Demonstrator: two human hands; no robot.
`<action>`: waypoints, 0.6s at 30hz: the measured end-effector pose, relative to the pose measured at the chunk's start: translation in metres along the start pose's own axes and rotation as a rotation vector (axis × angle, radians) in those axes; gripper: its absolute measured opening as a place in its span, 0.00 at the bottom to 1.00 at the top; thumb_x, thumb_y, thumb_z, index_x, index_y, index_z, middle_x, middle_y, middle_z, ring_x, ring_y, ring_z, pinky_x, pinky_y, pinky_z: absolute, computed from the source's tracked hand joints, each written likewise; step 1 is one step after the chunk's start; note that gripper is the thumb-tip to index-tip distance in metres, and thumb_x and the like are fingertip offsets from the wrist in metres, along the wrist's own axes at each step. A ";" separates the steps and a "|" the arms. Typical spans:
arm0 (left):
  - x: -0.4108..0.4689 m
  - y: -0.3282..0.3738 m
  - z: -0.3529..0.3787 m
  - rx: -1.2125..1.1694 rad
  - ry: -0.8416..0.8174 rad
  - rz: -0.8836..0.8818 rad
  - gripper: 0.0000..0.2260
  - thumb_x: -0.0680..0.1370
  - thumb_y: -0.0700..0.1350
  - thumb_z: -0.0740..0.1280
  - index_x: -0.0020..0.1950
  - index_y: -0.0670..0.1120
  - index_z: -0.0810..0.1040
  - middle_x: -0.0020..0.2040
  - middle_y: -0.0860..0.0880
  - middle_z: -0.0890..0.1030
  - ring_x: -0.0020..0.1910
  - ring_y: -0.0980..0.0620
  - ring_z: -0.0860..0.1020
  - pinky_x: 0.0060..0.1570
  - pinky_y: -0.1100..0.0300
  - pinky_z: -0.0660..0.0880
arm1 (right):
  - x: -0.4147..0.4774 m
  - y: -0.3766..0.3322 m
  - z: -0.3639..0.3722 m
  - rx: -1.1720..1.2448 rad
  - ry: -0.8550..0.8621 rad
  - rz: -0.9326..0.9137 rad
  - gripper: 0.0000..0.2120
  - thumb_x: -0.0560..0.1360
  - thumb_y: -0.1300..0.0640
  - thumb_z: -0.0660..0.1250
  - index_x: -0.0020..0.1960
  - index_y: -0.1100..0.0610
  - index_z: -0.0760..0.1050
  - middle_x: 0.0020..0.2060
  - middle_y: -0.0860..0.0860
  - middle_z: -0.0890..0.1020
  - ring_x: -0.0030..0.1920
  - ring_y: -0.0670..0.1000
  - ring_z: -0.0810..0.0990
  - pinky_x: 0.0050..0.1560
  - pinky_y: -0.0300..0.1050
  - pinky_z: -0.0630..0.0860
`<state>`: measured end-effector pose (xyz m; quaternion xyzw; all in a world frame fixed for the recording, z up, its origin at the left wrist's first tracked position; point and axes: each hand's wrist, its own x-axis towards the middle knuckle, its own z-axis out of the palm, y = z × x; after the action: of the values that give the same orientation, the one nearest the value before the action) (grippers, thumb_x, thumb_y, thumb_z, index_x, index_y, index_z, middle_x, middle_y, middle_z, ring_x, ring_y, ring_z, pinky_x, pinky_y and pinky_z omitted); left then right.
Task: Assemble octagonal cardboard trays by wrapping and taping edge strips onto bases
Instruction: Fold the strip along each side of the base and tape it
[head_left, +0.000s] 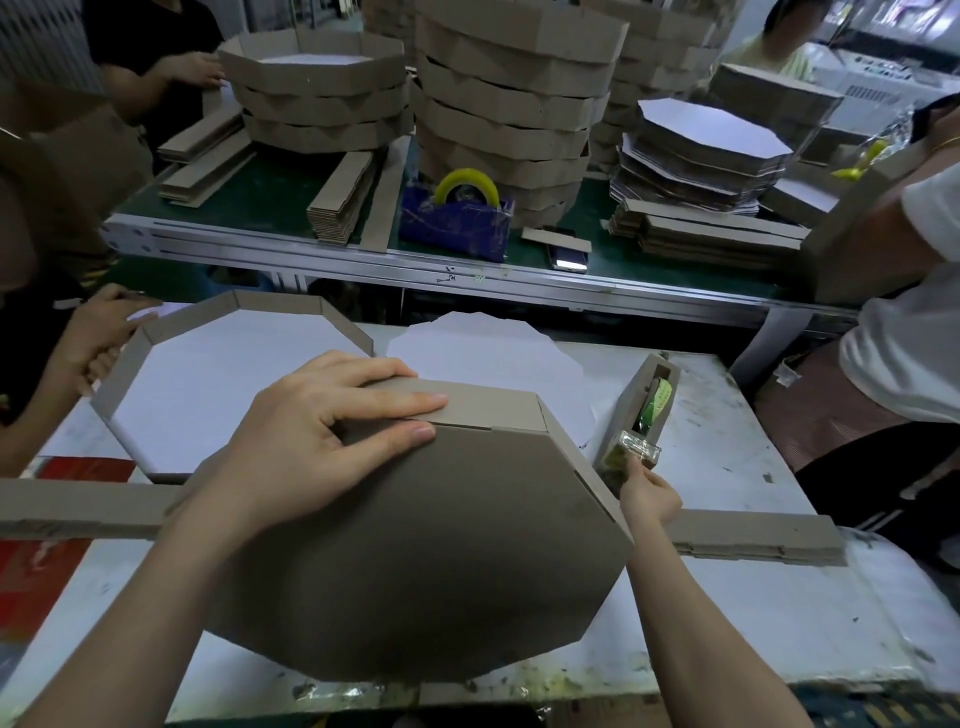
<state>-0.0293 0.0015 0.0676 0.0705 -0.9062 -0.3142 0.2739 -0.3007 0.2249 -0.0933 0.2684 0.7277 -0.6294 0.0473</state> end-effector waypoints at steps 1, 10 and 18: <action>0.000 0.000 0.000 0.001 -0.001 0.000 0.13 0.73 0.64 0.64 0.57 0.70 0.78 0.59 0.63 0.78 0.59 0.56 0.76 0.54 0.46 0.76 | 0.002 0.000 -0.001 -0.014 0.007 0.002 0.12 0.76 0.57 0.73 0.53 0.65 0.81 0.48 0.59 0.83 0.47 0.57 0.80 0.49 0.44 0.74; 0.000 -0.001 0.000 0.011 -0.011 -0.001 0.13 0.74 0.64 0.62 0.57 0.71 0.77 0.59 0.66 0.76 0.59 0.58 0.74 0.56 0.52 0.75 | 0.018 0.013 -0.015 -0.199 -0.043 -0.108 0.07 0.77 0.62 0.71 0.49 0.66 0.82 0.49 0.63 0.85 0.47 0.57 0.81 0.50 0.46 0.74; -0.007 -0.006 -0.009 0.042 -0.088 0.043 0.14 0.78 0.60 0.59 0.63 0.69 0.75 0.60 0.69 0.72 0.61 0.62 0.71 0.59 0.72 0.65 | -0.060 -0.057 -0.009 -0.151 -0.354 -0.370 0.15 0.80 0.61 0.65 0.65 0.54 0.80 0.37 0.47 0.83 0.38 0.44 0.76 0.41 0.37 0.76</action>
<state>-0.0186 -0.0065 0.0667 0.0427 -0.9250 -0.2920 0.2392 -0.2733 0.2095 -0.0165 0.0125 0.7896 -0.6085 0.0778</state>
